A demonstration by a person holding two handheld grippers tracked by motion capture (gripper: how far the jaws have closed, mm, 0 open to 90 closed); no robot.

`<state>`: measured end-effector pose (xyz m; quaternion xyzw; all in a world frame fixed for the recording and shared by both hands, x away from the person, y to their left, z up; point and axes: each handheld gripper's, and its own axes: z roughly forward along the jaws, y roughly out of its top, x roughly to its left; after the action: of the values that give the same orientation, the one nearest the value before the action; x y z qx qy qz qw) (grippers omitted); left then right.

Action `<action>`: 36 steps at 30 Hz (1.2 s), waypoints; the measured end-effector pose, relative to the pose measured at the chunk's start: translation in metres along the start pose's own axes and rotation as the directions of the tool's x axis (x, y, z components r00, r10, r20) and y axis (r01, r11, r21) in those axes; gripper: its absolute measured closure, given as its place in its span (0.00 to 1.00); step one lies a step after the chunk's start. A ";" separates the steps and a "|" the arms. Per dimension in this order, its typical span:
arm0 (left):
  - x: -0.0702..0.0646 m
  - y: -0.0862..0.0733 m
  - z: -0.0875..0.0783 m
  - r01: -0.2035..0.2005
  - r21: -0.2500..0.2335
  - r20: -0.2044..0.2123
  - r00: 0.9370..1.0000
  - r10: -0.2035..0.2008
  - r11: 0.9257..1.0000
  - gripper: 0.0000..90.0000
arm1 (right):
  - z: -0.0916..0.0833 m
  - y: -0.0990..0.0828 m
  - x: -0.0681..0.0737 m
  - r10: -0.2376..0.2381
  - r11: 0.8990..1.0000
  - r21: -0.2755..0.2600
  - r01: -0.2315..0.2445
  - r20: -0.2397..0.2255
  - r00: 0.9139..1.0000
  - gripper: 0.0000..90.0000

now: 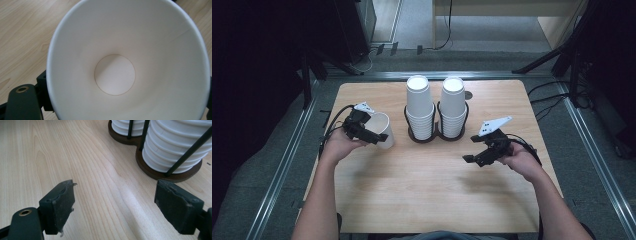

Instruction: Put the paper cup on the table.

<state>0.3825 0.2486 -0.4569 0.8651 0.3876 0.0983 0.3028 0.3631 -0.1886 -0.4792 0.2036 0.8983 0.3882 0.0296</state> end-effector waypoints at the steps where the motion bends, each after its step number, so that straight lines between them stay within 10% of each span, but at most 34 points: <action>1: 0.003 -0.001 0.000 0.007 0.003 -0.006 1.000 -0.007 1.000 0.14 | 0.000 -0.001 0.000 -0.002 1.000 -0.001 0.002 0.001 1.000 0.19; 21: 0.036 -0.016 -0.006 0.134 0.007 -0.096 0.986 -0.133 0.991 0.12 | -0.001 -0.006 0.004 0.000 1.000 0.009 0.000 0.025 1.000 0.19; 36: 0.040 -0.018 0.002 0.152 0.038 -0.115 0.982 -0.147 0.988 0.10 | 0.000 -0.005 0.003 0.000 1.000 0.012 -0.001 0.027 1.000 0.19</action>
<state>0.3993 0.2862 -0.4720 0.8334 0.4701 0.1147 0.2671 0.3584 -0.1906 -0.4826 0.2091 0.9002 0.3799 0.0403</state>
